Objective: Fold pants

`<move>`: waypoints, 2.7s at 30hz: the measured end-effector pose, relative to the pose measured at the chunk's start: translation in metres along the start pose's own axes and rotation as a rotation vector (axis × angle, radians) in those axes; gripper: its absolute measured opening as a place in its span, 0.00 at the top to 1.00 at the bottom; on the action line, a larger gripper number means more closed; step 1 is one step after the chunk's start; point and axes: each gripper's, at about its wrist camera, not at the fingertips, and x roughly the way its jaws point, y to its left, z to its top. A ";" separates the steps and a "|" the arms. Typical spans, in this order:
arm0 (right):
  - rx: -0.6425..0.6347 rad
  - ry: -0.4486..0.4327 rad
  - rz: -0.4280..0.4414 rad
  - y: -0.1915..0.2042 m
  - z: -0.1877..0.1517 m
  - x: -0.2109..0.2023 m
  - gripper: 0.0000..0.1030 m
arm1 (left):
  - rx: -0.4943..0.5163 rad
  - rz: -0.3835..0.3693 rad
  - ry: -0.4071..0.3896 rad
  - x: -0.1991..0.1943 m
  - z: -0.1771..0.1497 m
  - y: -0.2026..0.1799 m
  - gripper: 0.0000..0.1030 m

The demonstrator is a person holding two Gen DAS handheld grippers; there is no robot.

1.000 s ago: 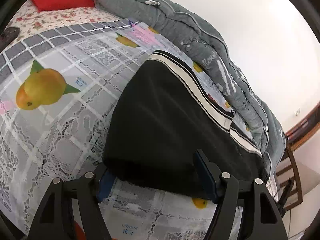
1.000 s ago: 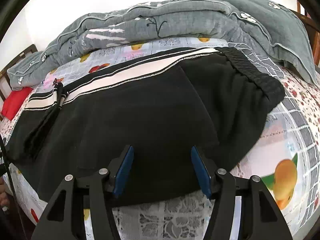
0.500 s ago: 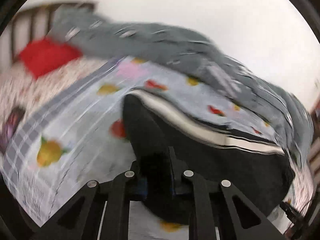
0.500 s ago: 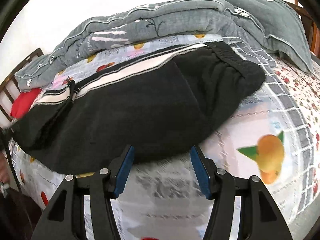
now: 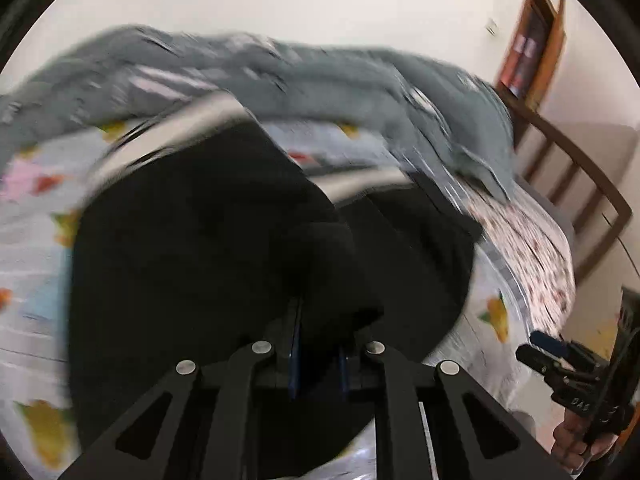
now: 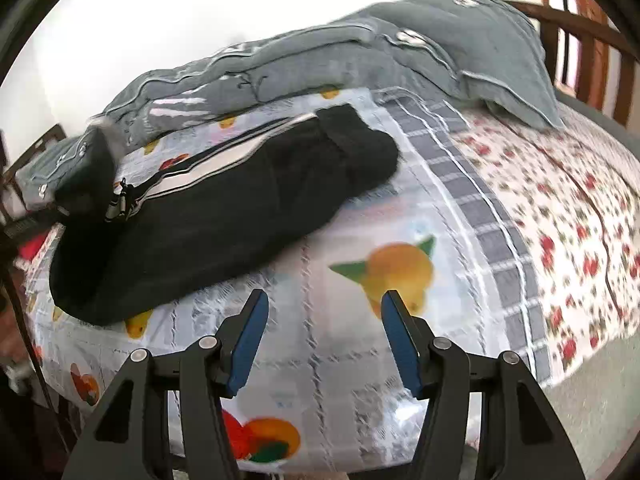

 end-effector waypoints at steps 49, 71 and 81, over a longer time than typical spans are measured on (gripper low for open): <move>-0.042 -0.261 0.221 0.002 0.140 0.027 0.90 | 0.075 0.174 -0.034 -0.025 -0.072 0.032 0.24; -0.193 -0.156 -0.015 -0.001 0.093 0.066 0.71 | 0.037 0.047 -0.001 -0.026 -0.040 0.030 0.24; -0.156 -0.015 0.015 -0.016 0.086 0.079 0.70 | 0.001 0.036 0.094 0.005 -0.039 0.039 0.22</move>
